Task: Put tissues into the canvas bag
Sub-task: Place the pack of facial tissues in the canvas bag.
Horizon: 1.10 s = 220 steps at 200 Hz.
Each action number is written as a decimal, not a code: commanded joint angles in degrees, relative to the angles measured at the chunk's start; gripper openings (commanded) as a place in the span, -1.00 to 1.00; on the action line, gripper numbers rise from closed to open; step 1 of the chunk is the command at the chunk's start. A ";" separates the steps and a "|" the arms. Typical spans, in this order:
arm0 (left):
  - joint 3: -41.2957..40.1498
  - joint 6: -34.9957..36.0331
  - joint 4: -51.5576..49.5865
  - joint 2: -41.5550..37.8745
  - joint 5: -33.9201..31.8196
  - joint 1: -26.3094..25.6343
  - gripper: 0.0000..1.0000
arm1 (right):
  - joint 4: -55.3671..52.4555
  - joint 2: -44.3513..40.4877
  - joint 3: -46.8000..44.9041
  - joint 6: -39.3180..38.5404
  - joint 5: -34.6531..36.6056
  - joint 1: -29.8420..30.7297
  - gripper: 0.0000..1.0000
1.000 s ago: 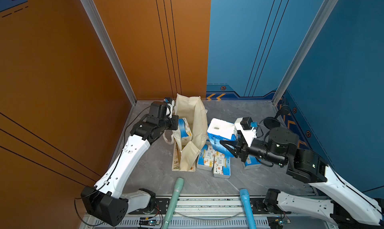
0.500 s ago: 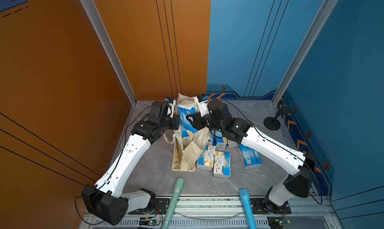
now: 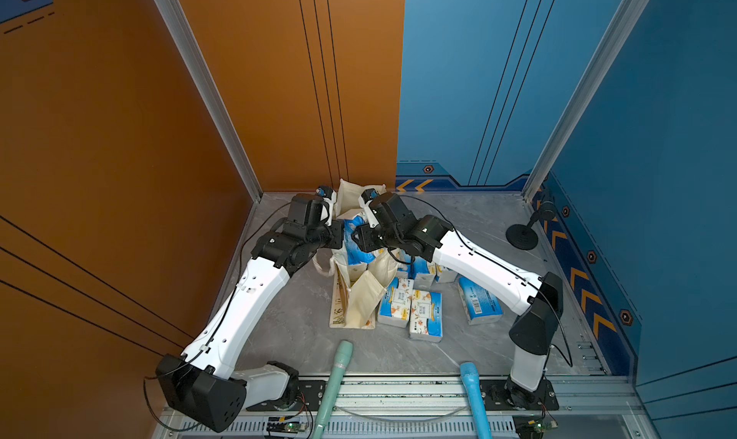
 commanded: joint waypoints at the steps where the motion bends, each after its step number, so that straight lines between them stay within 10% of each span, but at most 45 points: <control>1: 0.99 0.65 0.67 0.24 0.76 -0.12 -1.00 | -7.60 3.79 4.44 -1.09 -4.63 1.15 -0.05; 110: 0.60 0.96 0.67 0.39 1.11 1.29 -1.00 | -19.90 10.60 12.31 -6.16 -1.82 0.59 -0.01; 132: 0.68 0.92 0.68 0.53 1.11 1.38 -1.00 | -19.81 10.00 13.47 -6.91 -4.60 0.30 0.26; 220: 0.37 1.13 0.68 0.77 1.63 2.10 -1.00 | -3.99 -10.90 -2.50 -4.22 -10.60 -5.88 0.58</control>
